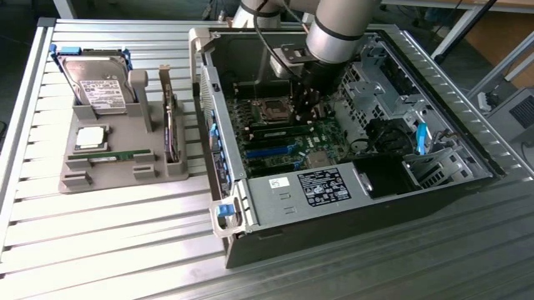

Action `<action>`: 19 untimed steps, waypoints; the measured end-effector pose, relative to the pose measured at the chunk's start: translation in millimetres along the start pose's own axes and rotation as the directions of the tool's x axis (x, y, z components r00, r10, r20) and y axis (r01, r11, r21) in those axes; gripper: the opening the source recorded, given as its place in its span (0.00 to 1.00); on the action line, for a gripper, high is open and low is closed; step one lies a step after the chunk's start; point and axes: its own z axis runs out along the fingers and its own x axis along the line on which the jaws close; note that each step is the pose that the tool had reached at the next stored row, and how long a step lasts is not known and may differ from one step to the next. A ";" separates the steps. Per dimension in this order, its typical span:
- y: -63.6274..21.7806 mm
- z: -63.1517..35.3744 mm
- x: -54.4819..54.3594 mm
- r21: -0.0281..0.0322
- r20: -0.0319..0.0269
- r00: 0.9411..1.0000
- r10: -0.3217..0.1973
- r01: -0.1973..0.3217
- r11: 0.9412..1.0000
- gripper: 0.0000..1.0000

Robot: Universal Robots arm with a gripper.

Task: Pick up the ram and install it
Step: 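Press down the ram until it locks into place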

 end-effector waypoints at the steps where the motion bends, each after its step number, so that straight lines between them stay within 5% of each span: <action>1: -6.7 -0.5 0.5 -0.003 0.000 1.000 0.000 0.000 1.000 0.09; 2: -16.2 -2.8 0.8 -0.006 0.000 1.000 0.000 0.000 1.000 0.09; 11: -27.6 -28.6 -0.6 -0.007 0.000 1.000 0.000 0.000 1.000 0.09; 15: -29.2 -58.0 -2.7 -0.007 0.000 1.000 0.000 0.000 1.000 0.09; 19: -31.3 -75.3 -3.5 -0.007 0.000 1.000 0.000 0.000 1.000 0.09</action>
